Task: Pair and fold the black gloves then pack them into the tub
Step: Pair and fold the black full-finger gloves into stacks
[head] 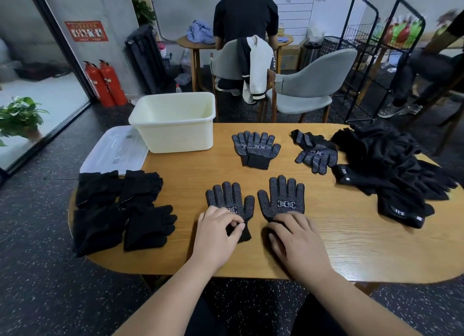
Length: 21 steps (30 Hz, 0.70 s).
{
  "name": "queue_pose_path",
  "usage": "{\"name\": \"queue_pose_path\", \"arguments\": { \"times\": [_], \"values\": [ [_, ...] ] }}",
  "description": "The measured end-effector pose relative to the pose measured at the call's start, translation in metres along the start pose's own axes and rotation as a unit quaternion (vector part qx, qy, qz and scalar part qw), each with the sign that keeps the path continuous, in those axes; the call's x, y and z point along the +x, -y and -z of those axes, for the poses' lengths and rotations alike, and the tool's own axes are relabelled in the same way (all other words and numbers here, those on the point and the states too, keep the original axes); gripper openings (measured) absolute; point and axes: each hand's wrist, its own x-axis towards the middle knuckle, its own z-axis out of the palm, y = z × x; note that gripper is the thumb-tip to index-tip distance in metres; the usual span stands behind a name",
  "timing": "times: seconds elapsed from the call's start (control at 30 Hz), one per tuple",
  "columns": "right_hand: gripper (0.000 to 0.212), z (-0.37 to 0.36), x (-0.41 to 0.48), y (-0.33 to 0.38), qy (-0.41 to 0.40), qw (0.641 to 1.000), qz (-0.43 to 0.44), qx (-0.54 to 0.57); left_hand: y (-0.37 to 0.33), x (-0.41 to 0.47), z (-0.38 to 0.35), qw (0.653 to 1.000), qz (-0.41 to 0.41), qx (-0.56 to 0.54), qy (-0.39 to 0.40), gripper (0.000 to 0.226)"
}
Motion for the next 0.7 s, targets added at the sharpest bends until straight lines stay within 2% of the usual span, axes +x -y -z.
{"name": "queue_pose_path", "arguments": {
  "times": [0.33,0.57,0.7],
  "values": [
    [0.031,-0.018,0.025,0.050,0.026,0.992,-0.095,0.074,0.001,0.001,0.004,0.997,0.046,-0.066,-0.013,0.006],
    [0.009,0.001,0.036,0.040,0.004,0.982,-0.165,0.090,0.001,0.001,0.003,0.999,0.012,-0.028,-0.020,0.007],
    [0.012,0.029,0.048,0.026,0.003,0.974,-0.183,0.131,0.000,-0.002,0.000,1.000,-0.010,0.023,-0.015,0.023]
  ]
}}
